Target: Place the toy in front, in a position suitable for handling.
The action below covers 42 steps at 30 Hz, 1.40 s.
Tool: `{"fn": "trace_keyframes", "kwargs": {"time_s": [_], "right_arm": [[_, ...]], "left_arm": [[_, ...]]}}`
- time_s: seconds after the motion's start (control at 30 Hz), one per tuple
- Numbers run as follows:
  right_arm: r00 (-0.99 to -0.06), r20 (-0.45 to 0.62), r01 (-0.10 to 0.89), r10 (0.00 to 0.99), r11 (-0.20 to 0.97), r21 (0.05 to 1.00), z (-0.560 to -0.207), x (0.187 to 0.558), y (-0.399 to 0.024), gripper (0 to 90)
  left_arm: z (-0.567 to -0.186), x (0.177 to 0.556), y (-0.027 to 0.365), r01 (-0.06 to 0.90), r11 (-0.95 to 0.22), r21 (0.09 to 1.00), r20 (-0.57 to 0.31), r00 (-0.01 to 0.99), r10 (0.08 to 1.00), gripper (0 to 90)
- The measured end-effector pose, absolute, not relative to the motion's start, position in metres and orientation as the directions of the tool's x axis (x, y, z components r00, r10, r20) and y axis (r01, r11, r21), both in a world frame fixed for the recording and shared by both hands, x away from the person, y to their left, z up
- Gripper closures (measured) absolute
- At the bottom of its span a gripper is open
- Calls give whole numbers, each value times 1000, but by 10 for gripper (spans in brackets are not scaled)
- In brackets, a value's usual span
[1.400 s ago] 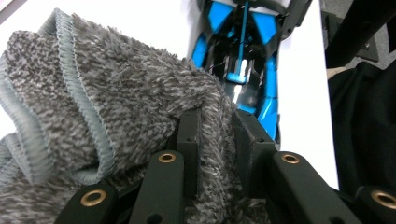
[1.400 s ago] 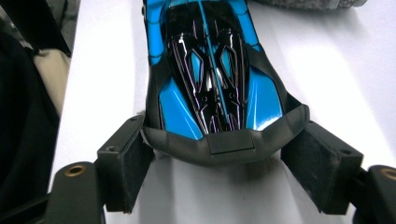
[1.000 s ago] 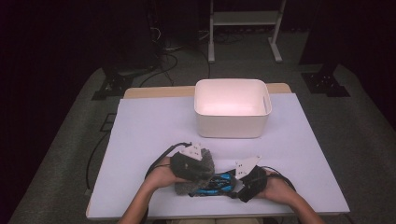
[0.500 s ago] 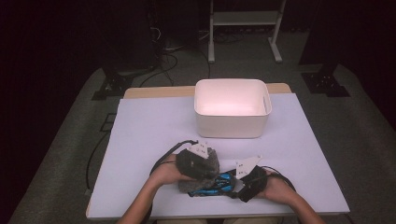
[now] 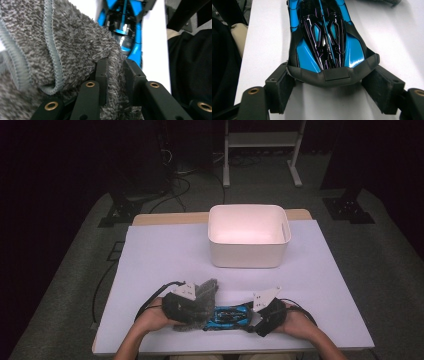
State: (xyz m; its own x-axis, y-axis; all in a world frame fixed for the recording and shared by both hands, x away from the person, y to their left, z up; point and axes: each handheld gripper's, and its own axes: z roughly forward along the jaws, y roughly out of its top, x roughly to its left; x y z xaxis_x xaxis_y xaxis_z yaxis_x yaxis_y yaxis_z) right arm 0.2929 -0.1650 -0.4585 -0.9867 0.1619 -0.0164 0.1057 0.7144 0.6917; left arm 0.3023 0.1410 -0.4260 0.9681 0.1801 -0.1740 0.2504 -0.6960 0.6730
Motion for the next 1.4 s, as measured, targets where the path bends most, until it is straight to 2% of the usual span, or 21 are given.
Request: {"fn": "trace_keyframes", "kwargs": {"time_s": [0.17,0.33,0.43,0.6,0.83,0.97,1.2,1.4], "right_arm": [[-987,-18,103,159,717,690,-458,293,-165,256],[-987,-15,107,163,714,692,-458,293,-165,257],[-987,-16,106,162,713,694,-459,293,-165,257],[-987,-14,107,163,709,697,-459,293,-165,257],[-986,-14,108,164,708,697,-459,293,-166,257],[-986,-14,109,165,709,696,-459,293,-165,257],[-986,-15,108,164,711,695,-459,293,-165,257],[-986,-12,110,165,709,696,-459,293,-165,257]], "left_arm": [[-423,300,131,229,-694,683,-175,973,149,746],[-413,297,95,138,-719,681,-139,989,58,746],[-413,298,86,119,-732,670,-138,990,35,745],[-416,301,97,150,-722,675,-158,986,56,746],[-425,302,140,239,-710,663,-179,971,160,745],[-426,302,150,254,-707,660,-181,967,179,745],[-424,303,139,235,-710,664,-182,972,151,745],[-414,302,102,159,-706,691,-166,984,59,741]]}}
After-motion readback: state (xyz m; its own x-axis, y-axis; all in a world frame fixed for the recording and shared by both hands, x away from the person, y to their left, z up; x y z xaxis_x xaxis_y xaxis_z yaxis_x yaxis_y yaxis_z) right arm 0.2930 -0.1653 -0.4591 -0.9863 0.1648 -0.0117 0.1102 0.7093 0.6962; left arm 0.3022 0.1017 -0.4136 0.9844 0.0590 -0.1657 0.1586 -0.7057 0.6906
